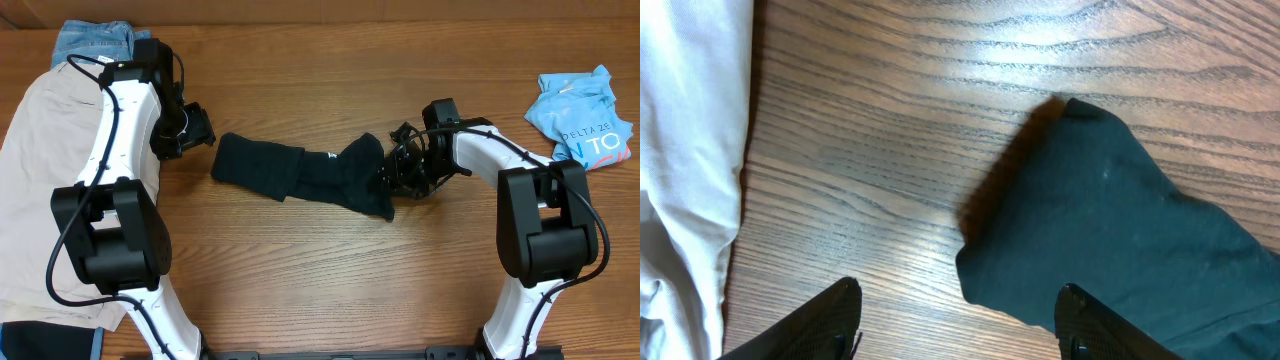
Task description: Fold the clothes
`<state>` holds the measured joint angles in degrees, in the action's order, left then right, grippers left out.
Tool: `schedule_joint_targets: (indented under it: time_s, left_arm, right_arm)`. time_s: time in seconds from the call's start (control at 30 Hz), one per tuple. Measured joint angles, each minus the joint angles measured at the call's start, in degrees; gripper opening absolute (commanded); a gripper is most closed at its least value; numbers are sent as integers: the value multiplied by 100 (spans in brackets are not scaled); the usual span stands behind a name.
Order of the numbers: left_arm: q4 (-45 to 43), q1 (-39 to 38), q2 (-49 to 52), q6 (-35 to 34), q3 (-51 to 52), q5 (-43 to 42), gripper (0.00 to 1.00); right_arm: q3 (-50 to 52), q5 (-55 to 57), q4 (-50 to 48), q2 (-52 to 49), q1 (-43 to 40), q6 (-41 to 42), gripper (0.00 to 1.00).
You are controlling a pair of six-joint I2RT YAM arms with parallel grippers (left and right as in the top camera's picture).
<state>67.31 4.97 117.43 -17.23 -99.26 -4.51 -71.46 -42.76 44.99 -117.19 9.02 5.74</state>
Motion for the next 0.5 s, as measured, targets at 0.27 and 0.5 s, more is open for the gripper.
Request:
schedule_joint_targets:
  time_s: [0.27, 0.5]
  left_arm:
    - [111, 0, 0, 2, 0, 0, 65]
    - [151, 0, 0, 2, -2, 0, 65]
  right_arm:
    - [-393, 629, 643, -9, -348, 42, 4]
    - [-1051, 1226, 1381, -9, -1325, -37, 17]
